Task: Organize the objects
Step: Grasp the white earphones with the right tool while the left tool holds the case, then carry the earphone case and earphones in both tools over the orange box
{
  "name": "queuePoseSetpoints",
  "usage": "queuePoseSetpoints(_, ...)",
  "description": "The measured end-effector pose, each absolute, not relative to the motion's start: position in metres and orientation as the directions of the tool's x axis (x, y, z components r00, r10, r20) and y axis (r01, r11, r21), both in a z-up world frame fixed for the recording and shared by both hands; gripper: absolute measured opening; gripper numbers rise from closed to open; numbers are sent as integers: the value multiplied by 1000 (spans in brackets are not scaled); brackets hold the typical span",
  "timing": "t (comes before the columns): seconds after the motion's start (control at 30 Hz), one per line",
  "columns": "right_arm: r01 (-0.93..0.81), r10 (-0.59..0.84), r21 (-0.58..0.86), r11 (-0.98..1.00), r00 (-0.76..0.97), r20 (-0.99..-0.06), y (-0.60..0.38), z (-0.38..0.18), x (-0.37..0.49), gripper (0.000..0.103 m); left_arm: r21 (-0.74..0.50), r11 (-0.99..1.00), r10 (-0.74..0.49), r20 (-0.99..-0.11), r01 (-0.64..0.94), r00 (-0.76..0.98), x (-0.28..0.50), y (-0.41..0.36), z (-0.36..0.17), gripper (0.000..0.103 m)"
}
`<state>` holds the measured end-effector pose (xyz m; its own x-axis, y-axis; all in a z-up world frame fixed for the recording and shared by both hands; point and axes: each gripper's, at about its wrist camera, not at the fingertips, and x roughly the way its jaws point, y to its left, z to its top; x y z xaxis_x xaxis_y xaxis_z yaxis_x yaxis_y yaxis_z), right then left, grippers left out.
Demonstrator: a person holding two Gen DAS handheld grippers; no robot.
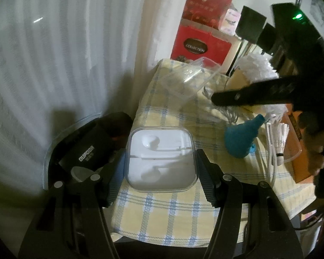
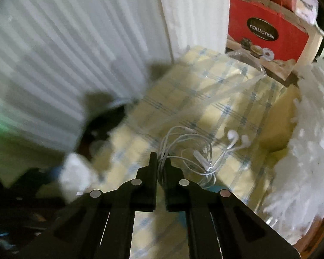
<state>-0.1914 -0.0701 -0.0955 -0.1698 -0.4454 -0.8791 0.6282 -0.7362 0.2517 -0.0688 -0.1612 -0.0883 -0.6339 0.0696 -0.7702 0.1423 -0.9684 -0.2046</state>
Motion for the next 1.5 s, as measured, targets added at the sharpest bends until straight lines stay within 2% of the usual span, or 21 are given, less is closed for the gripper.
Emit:
queuePoseSetpoints(0.27, 599, -649, 439, -669, -184, -738, -37, -43, -176, 4, -192, -974, 69, -750, 116, -658, -63, -153, -68, 59)
queuePoseSetpoints(0.5, 625, -695, 432, -650, -259, -671, -11, 10, -153, 4, -204, -977, 104, -712, 64, -695, -60, -141, -35, 59)
queuePoseSetpoints(0.63, 631, -704, 422, -651, -294, -646, 7, 31, -140, 4, -190, -982, 120, -697, 21, -707, -61, -127, -17, 59)
queuePoseSetpoints(1.0, 611, -673, 357, -707, -425, -606, 81, 80, -101, 4, -231, -961, 267, -662, -148, -700, -74, -67, 26, 59)
queuePoseSetpoints(1.5, 479, -581, 339, -810, -571, -580, 204, 103, -74, 4, -238, -902, 423, -655, -360, -626, -80, 53, 47, 59)
